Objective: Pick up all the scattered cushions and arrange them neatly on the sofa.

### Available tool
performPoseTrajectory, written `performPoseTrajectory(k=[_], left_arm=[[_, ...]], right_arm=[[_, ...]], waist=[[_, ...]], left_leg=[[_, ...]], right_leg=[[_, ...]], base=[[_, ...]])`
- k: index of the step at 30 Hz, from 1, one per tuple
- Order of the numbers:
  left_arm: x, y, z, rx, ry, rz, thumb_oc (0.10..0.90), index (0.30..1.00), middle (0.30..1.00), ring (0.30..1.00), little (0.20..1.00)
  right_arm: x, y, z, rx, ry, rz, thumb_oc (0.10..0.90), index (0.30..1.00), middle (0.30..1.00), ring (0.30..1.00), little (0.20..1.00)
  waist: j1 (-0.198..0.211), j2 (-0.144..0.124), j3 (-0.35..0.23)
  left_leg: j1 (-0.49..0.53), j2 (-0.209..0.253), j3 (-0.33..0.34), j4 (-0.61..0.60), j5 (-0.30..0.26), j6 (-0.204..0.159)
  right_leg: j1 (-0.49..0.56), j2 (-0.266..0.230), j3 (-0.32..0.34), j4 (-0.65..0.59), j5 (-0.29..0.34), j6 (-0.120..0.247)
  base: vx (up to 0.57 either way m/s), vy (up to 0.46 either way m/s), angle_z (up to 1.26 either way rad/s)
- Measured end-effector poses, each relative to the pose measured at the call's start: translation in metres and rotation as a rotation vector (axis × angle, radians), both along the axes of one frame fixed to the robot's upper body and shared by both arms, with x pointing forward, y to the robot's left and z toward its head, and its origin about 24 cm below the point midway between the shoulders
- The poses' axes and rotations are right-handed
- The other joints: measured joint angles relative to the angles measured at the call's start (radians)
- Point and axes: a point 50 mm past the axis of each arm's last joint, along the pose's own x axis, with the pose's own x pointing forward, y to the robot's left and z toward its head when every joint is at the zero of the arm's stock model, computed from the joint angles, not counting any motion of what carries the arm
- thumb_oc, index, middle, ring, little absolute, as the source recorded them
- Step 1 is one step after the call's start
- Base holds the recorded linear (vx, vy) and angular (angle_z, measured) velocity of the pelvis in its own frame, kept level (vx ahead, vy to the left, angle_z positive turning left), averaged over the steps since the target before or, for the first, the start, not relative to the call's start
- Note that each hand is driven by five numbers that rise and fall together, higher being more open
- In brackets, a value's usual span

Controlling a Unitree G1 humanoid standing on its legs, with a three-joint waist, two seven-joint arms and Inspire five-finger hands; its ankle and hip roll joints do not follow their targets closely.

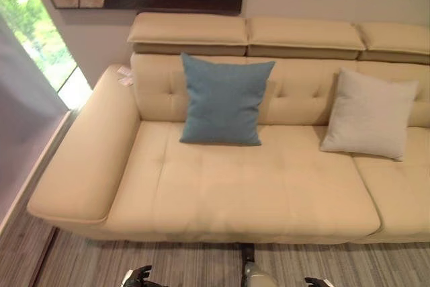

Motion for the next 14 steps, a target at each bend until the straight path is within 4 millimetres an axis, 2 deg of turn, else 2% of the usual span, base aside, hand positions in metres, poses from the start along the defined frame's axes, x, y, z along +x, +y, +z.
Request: performPoseTrajectory(k=[2, 3, 4, 5, 6, 7, 9, 12, 14], left_arm=[[-0.006, 0.006, 0.000, 0.014, 0.017, 0.008, 0.800, 0.900, 0.900, 0.900, 0.900], [-0.008, 0.007, 0.000, 0.016, 0.019, 0.012, 0.800, 0.900, 0.900, 0.900, 0.900], [-0.010, 0.007, 0.000, 0.017, 0.024, 0.016, 0.800, 0.900, 0.900, 0.900, 0.900], [-0.013, 0.009, 0.000, 0.021, 0.035, 0.022, 0.800, 0.900, 0.900, 0.900, 0.900], [-0.017, 0.004, -0.003, 0.004, 0.060, 0.028, 0.800, 0.900, 0.900, 0.900, 0.900], [-0.019, 0.001, -0.004, -0.005, 0.063, 0.027, 0.800, 0.900, 0.900, 0.900, 0.900], [-0.019, -0.007, -0.006, -0.025, 0.063, 0.025, 0.800, 0.900, 0.900, 0.900, 0.900], [-0.011, -0.013, -0.007, -0.042, 0.046, 0.005, 0.800, 0.900, 0.900, 0.900, 0.900], [-0.007, -0.015, -0.006, -0.047, 0.038, 0.002, 0.800, 0.900, 0.900, 0.900, 0.900]], right_arm=[[0.001, -0.001, 0.000, -0.002, -0.003, -0.001, 0.800, 0.900, 0.900, 0.900, 0.900], [0.001, -0.001, 0.001, -0.003, -0.003, -0.001, 0.800, 0.900, 0.900, 0.900, 0.900], [0.006, 0.000, 0.001, -0.001, -0.015, 0.002, 0.800, 0.900, 0.900, 0.900, 0.900], [0.009, 0.001, 0.002, 0.001, -0.023, 0.004, 0.800, 0.900, 0.900, 0.900, 0.900], [0.016, 0.000, 0.004, -0.003, -0.039, 0.005, 0.800, 0.900, 0.900, 0.900, 0.900], [0.016, 0.000, 0.004, -0.004, -0.041, 0.004, 0.800, 0.900, 0.900, 0.900, 0.900], [0.021, 0.001, 0.005, -0.002, -0.057, 0.013, 0.800, 0.900, 0.900, 0.900, 0.900], [0.020, 0.000, 0.005, -0.006, -0.052, 0.015, 0.800, 0.900, 0.900, 0.900, 0.900], [0.017, 0.000, 0.004, -0.006, -0.044, 0.014, 0.800, 0.900, 0.900, 0.900, 0.900]], waist=[[0.017, 0.003, -0.003], [0.024, 0.007, -0.005], [0.049, 0.003, -0.007], [0.052, -0.004, -0.008], [0.050, 0.006, -0.015], [0.052, 0.003, -0.018], [0.064, -0.012, -0.039], [0.062, -0.024, -0.066], [0.058, -0.022, -0.082]], left_leg=[[-0.007, 0.014, 0.018, -0.003, 0.006, 0.003], [0.000, 0.027, 0.031, -0.012, 0.016, -0.001], [0.001, 0.038, 0.035, -0.029, 0.026, -0.016], [0.003, 0.041, 0.035, -0.037, 0.033, -0.027], [0.007, 0.060, 0.031, -0.044, 0.059, -0.032], [0.009, 0.058, 0.030, -0.040, 0.068, -0.027], [0.005, 0.078, 0.024, -0.018, 0.083, -0.048], [-0.002, 0.097, 0.006, -0.018, 0.096, -0.067], [-0.005, 0.108, 0.004, -0.028, 0.097, -0.073]], right_leg=[[0.014, 0.017, 0.009, 0.149, -0.085, -0.023], [0.055, 0.025, 0.002, 0.166, -0.128, -0.022], [0.142, 0.026, -0.005, 0.067, -0.179, -0.023], [0.193, 0.027, -0.009, -0.029, -0.190, -0.036], [0.266, 0.066, -0.015, -0.184, -0.114, -0.132], [0.292, 0.074, -0.010, -0.226, -0.088, -0.139], [0.335, 0.100, 0.003, -0.310, -0.038, -0.165], [0.355, 0.124, 0.001, -0.363, -0.008, -0.180], [0.359, 0.136, 0.001, -0.391, 0.009, -0.178]], base=[[-0.11, -0.068, 0.07], [-0.01, -0.135, -0.08], [-0.03, -0.177, -0.14], [-0.03, -0.171, -0.22], [-0.04, -0.113, -0.14], [-0.03, -0.073, -0.19], [-0.04, -0.063, -0.29], [-0.04, -0.061, -0.04], [-0.04, -0.053, -0.03]])
